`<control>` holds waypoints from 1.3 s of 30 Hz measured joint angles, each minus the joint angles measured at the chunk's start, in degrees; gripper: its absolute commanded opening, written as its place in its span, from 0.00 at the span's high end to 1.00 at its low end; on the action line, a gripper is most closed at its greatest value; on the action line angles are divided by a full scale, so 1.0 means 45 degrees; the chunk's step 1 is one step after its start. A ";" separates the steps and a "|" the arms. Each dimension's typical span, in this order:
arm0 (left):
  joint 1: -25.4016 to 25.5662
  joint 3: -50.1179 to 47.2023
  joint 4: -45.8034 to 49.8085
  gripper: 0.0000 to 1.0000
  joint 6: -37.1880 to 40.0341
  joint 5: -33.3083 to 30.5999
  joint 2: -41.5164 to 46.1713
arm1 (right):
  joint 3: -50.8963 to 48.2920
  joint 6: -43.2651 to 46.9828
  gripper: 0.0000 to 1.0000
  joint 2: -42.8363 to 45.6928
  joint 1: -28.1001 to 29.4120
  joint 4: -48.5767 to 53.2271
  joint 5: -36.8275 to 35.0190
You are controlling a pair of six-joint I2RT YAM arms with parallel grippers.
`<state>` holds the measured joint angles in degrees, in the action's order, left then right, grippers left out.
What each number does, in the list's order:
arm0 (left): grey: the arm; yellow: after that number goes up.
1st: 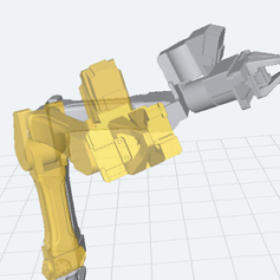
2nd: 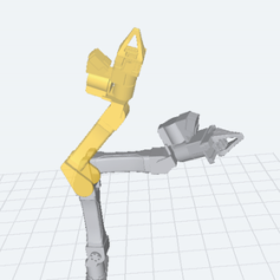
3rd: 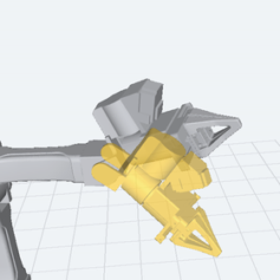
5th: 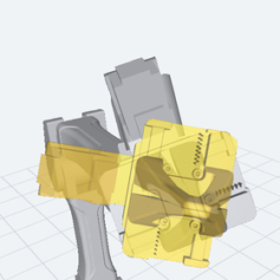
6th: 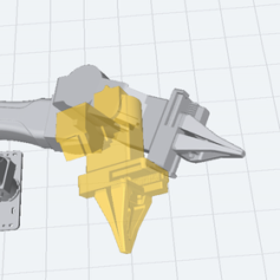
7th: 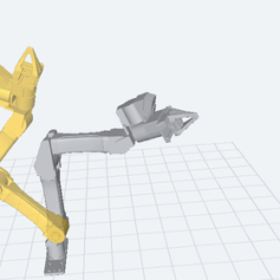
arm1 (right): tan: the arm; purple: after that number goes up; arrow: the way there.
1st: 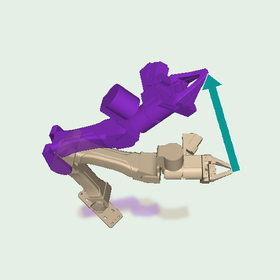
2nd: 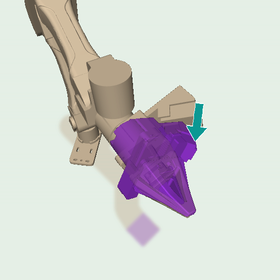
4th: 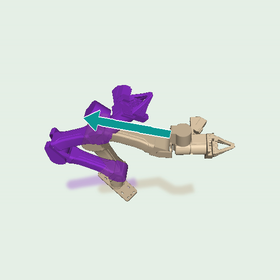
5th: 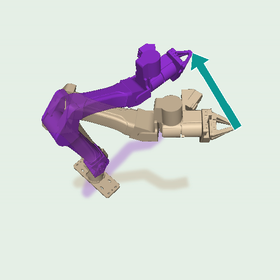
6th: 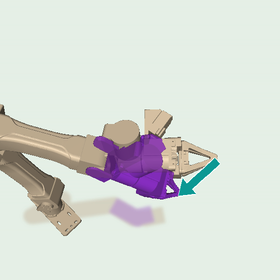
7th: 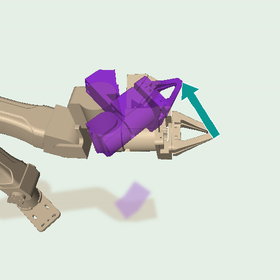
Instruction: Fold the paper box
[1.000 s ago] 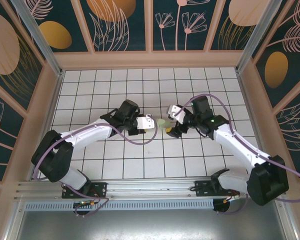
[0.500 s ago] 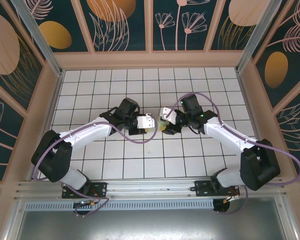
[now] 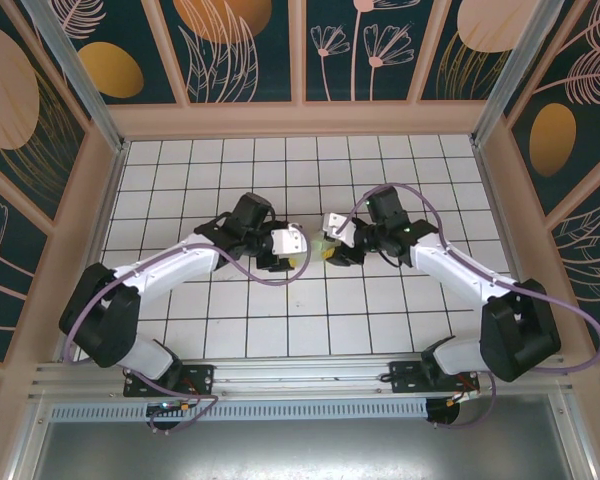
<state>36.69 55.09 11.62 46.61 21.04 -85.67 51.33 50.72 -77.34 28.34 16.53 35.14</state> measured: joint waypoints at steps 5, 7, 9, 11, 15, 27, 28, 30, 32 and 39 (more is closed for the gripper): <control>-0.0656 -0.0704 -0.1025 0.33 -0.0374 0.1141 0.0908 | -0.0238 0.0083 0.56 0.0797 -0.0816 -0.0005 0.1200; -0.0908 -0.0981 -0.1399 0.36 -0.0529 0.1588 0.1078 | -0.0301 0.0136 0.56 0.1083 -0.1098 0.0010 0.1671; -0.1117 -0.1277 -0.1710 0.39 -0.0714 0.1967 0.1214 | -0.0306 0.0257 0.56 0.1263 -0.1287 0.0102 0.2118; -0.1287 -0.1477 -0.1899 0.42 -0.0855 0.2302 0.1336 | -0.0306 0.0355 0.56 0.1370 -0.1404 0.0209 0.2501; -0.1389 -0.1579 -0.1977 0.49 -0.1030 0.2798 0.1554 | -0.0306 0.0525 0.56 0.1413 -0.1501 0.0457 0.2851; -0.1418 -0.1797 -0.1938 0.63 -0.0996 0.3313 0.1865 | -0.0296 0.0374 0.22 0.1438 -0.1549 0.0695 0.2890; -0.1418 -0.1797 -0.1957 0.63 -0.0996 0.3298 0.1860 | -0.0301 0.0248 0.19 0.1481 -0.1549 0.0612 0.2720; -0.1413 -0.1797 -0.1977 0.63 -0.0996 0.3191 0.1836 | -0.0340 -0.0044 0.17 0.1627 -0.1549 0.0437 0.2293; -0.1418 -0.1792 -0.1972 0.63 -0.0996 0.3011 0.1715 | -0.0359 -0.0291 0.16 0.1841 -0.1549 0.0355 0.1821; -0.1418 -0.1545 -0.1520 0.64 -0.0991 0.2098 0.0792 | -0.0549 -0.1093 0.21 0.2846 -0.0860 0.0029 -0.0651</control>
<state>30.30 48.14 4.78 42.15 30.48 -82.11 48.86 45.80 -64.53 24.47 16.67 32.21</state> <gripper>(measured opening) 0.377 0.813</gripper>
